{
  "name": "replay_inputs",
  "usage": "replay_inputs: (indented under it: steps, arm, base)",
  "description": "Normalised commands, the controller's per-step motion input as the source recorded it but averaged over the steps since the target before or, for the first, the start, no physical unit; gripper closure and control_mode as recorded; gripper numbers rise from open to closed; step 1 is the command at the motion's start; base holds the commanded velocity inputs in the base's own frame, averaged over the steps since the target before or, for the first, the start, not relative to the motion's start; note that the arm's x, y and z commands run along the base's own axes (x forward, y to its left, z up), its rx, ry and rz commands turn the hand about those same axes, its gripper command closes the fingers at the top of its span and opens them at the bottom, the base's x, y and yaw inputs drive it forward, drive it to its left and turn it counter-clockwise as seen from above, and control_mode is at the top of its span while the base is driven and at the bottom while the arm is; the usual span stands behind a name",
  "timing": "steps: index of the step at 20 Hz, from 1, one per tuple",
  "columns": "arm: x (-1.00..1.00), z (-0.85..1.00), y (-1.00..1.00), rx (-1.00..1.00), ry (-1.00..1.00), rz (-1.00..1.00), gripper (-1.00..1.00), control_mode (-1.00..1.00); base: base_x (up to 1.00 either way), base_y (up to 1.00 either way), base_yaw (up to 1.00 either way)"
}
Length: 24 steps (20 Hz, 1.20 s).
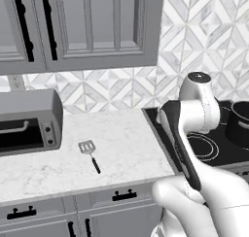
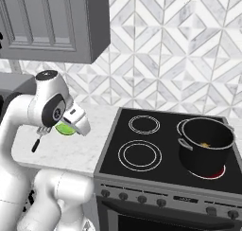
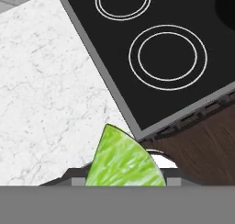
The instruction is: Put the lemon wedge and squash in the pot. Retrieve the spatula and lightly stir the vegetables in the pot.
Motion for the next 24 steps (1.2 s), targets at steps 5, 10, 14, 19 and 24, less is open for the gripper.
replay_inputs:
  steps: [5,10,14,19,24]
  arm:
    - [0.0,0.0,0.0,0.0,0.0,0.0,1.0,1.0]
    - [0.0,0.0,0.0,0.0,0.0,0.0,1.0,1.0]
    - [0.16,0.04,-0.15,0.0,0.0,0.0,1.0,-1.0]
    - [0.86,0.07,-0.43,0.0,0.03,0.0,1.0,-1.0]
    - [1.0,-0.11,-0.48,0.0,0.05,0.0,1.0,-1.0]
  base:
    - [0.01,-1.0,0.01]
    - [0.01,-1.0,0.14]
    - [0.32,-0.6,0.05]
    - [0.0,0.0,0.0]
    - [0.0,0.0,0.0]
